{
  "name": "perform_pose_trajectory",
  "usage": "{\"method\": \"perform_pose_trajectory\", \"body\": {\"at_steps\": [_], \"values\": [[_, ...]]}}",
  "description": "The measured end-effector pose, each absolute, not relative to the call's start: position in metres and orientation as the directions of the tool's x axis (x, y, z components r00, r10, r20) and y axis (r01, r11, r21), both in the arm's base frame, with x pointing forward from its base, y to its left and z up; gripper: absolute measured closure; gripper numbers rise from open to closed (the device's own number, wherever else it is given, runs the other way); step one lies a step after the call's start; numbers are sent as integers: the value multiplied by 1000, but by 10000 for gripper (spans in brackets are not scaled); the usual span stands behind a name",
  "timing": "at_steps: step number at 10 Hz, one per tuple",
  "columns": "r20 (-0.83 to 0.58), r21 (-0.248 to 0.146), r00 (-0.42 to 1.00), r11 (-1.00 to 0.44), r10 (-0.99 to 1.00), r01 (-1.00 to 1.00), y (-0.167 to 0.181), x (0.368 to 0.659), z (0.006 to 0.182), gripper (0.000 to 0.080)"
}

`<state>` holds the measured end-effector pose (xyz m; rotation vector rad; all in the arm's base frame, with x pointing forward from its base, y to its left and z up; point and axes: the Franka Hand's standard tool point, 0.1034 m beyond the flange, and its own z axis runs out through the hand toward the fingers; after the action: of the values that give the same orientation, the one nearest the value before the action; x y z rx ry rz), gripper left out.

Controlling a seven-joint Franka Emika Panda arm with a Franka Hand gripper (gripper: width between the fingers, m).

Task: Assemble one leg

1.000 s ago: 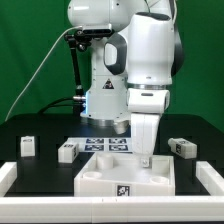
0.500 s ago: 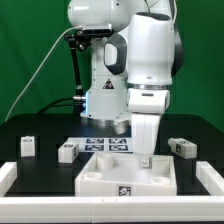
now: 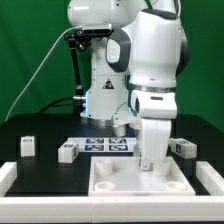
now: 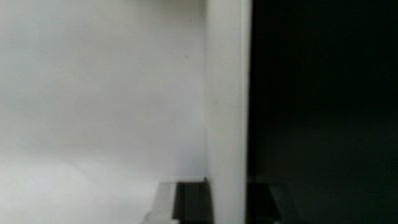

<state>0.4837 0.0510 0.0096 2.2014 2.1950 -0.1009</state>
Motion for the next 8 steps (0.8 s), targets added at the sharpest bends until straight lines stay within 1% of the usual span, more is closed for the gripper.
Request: {"method": "perform_pose_trajectory", "body": {"at_steps": [3, 4, 5, 8], "values": [[-70, -28, -3, 1, 998, 1000, 51, 484, 10, 739], [-78, -37, -11, 8, 997, 999, 53, 490, 11, 739], [-87, -56, -12, 7, 996, 998, 53, 490, 10, 739], [-80, -61, -18, 13, 997, 998, 64, 490, 10, 737]]}}
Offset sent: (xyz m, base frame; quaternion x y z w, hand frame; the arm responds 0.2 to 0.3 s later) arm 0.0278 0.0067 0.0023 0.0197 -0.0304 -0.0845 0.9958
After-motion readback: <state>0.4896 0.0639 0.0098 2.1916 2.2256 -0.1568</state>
